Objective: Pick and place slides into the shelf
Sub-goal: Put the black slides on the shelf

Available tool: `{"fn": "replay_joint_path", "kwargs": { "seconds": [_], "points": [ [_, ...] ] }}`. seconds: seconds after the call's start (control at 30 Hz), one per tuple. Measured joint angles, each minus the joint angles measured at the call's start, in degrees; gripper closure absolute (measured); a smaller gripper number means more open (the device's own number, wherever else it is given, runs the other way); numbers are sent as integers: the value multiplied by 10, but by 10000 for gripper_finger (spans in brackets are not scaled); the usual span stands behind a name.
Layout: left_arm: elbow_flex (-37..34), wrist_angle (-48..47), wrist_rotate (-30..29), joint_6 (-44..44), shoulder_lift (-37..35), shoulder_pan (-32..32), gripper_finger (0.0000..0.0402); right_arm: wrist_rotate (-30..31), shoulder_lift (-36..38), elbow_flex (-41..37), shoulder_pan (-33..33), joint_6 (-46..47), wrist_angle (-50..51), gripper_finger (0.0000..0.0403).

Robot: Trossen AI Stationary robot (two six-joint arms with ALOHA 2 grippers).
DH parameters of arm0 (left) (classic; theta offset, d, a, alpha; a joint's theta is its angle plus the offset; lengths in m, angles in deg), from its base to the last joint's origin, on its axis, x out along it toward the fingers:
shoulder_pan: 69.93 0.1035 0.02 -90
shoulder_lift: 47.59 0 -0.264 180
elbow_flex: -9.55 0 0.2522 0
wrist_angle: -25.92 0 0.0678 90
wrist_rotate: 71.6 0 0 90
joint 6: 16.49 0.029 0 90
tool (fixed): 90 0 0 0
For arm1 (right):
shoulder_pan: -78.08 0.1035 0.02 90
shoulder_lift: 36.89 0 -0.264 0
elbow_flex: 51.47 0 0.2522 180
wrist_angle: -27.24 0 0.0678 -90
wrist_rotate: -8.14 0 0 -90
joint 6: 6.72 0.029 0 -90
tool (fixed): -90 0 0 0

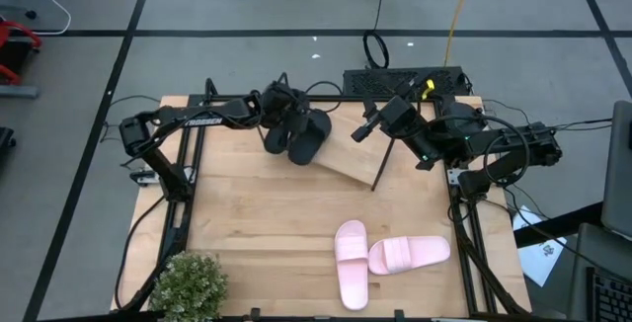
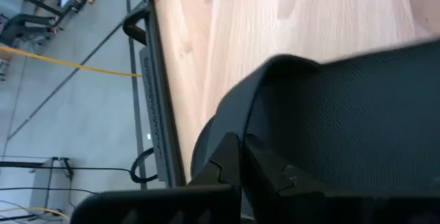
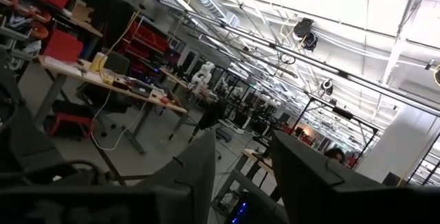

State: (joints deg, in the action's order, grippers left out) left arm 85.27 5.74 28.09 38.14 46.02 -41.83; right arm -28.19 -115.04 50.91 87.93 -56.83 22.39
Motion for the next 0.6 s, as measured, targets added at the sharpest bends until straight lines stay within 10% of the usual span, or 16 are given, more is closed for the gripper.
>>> {"fn": "replay_joint_path", "kwargs": {
  "seconds": [0.6],
  "points": [
    [1,-3,12,18,0,13,401,-45,0,0,0,61,26,273]
  ]
}}
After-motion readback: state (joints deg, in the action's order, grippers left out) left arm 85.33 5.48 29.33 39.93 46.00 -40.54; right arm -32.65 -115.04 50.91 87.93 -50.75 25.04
